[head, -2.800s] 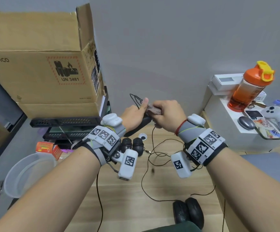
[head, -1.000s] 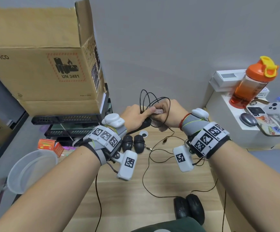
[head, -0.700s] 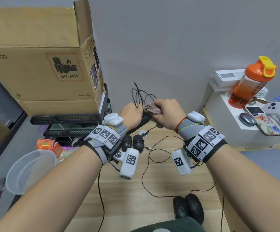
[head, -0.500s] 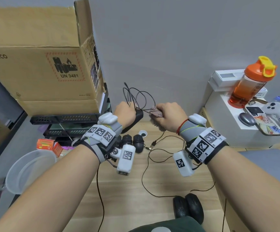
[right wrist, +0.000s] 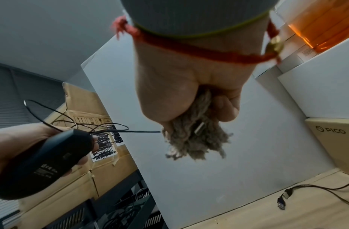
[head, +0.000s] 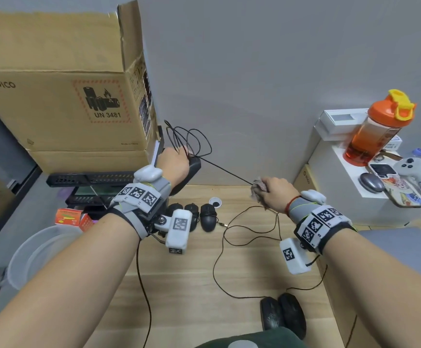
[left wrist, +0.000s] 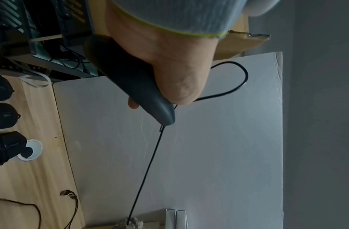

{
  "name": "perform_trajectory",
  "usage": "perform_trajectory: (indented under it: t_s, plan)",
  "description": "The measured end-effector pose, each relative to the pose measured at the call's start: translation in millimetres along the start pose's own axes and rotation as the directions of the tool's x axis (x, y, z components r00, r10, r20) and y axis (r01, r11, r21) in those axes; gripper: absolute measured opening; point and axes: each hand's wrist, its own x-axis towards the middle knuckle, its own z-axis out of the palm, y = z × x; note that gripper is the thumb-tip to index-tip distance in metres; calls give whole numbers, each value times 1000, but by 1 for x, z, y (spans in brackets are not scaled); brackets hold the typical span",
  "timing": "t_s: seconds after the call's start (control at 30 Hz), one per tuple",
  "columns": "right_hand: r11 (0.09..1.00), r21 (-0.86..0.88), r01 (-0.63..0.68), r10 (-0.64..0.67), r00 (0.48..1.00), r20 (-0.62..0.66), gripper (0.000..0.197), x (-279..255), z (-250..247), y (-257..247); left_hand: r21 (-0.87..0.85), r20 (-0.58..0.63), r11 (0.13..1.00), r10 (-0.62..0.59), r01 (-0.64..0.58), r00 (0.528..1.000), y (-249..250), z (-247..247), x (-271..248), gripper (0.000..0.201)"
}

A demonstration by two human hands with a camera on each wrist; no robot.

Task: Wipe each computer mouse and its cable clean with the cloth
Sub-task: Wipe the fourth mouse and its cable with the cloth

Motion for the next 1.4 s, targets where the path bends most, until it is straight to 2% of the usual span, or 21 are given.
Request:
perform_trajectory:
  t_s: [0.07,0.17,0.3,0.37,0.43,0.53,0.67,0.77,0.87,0.93,1.03,1.1,1.23,1.4]
  plan:
    - [1000,4,24,-24,998,57,19,-1,1,0,5,-12,1000,5,-5,1000,1,-4,0,47]
    - [995,-78,66,-53,986,157,18,-6,0,-5,-7,-7,1000,14,-14,1000,3,-6,0,46]
    - [991,-129,45,-21,983,182,9,-1,7,-4,25,34,999,42,-43,999,1,-3,3,48]
    - [996,-91,23,-7,986,165,7,3,12,-5,16,49,999,49,-49,998,0,-1,2,49]
    - [998,-67,21,-14,994,104,19,4,18,-6,13,56,999,51,-52,997,-2,2,0,49]
    - [996,-93,9,-9,1000,-1,26,3,29,-4,31,60,998,46,-48,997,-7,3,-2,50]
    - [999,-21,-33,33,999,-14,31,1,46,-2,71,66,997,35,-40,997,-25,9,-1,45]
    - [997,15,-74,74,997,24,33,-3,56,-5,74,58,997,-5,1,998,-39,11,-5,46]
    - [986,125,-106,97,993,72,29,-5,74,4,91,54,994,-59,54,997,-55,12,-10,47]
    - [975,153,-161,151,986,77,27,-10,86,14,90,19,992,-88,86,996,-68,11,-13,47]
    - [951,154,-267,243,957,156,25,-26,108,31,80,-22,984,-159,160,987,-88,5,-20,48]
    - [943,159,-292,258,945,202,23,-34,123,35,126,21,981,-152,148,988,-100,8,-24,45]
    - [961,163,-224,169,940,295,28,-48,148,15,250,174,961,-164,117,971,-125,30,-42,42]
    - [924,326,-200,40,898,438,29,-60,175,-9,212,223,967,-192,144,956,-142,50,-60,36]
